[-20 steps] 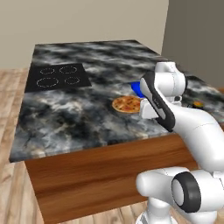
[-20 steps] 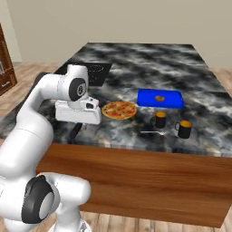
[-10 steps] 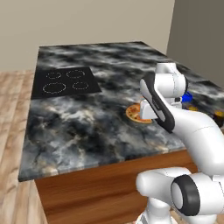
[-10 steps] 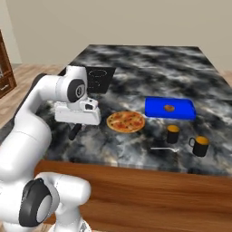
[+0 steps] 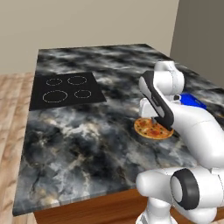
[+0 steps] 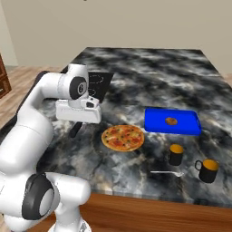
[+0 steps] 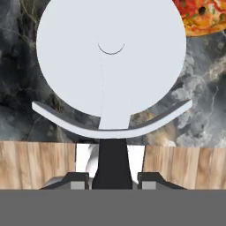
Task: Take the pizza cutter from the drawer on the right and place it on the dining counter for cutting.
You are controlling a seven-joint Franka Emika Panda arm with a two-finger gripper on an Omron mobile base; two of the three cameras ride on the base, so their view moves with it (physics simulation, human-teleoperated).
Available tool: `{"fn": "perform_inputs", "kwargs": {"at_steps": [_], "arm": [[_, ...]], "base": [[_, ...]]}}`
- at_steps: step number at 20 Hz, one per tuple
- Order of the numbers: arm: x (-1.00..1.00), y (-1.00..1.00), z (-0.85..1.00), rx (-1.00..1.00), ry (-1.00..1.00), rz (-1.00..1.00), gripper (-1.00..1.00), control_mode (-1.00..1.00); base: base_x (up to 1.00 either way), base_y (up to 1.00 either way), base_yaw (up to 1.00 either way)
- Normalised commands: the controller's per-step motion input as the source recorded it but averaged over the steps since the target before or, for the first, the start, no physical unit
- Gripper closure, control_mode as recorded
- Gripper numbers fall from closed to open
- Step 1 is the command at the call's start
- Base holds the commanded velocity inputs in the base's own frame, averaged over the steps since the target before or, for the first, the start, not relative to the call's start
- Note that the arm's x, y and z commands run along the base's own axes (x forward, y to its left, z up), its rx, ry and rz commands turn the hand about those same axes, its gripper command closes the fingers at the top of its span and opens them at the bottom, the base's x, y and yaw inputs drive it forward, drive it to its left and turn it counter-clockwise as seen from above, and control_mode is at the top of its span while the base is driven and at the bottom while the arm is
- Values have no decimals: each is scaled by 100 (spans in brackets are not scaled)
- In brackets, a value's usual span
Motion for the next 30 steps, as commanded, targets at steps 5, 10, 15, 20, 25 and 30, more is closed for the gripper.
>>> {"fn": "perform_inputs", "kwargs": {"at_steps": [5, 10, 15, 20, 25, 30], "arm": [[0, 0, 0, 0, 0, 0, 100, 100], [64, 19, 0, 0, 0, 0, 100, -100], [98, 40, -7, 0, 0, 0, 100, -100], [100, 17, -41, 0, 0, 0, 100, -100], [69, 9, -73, 0, 0, 0, 100, -100], [44, 0, -73, 0, 0, -3, 100, -100]], "base": [[39, 0, 0], [12, 0, 0], [0, 0, 0], [0, 0, 0], [0, 0, 0], [0, 0, 0]]}}
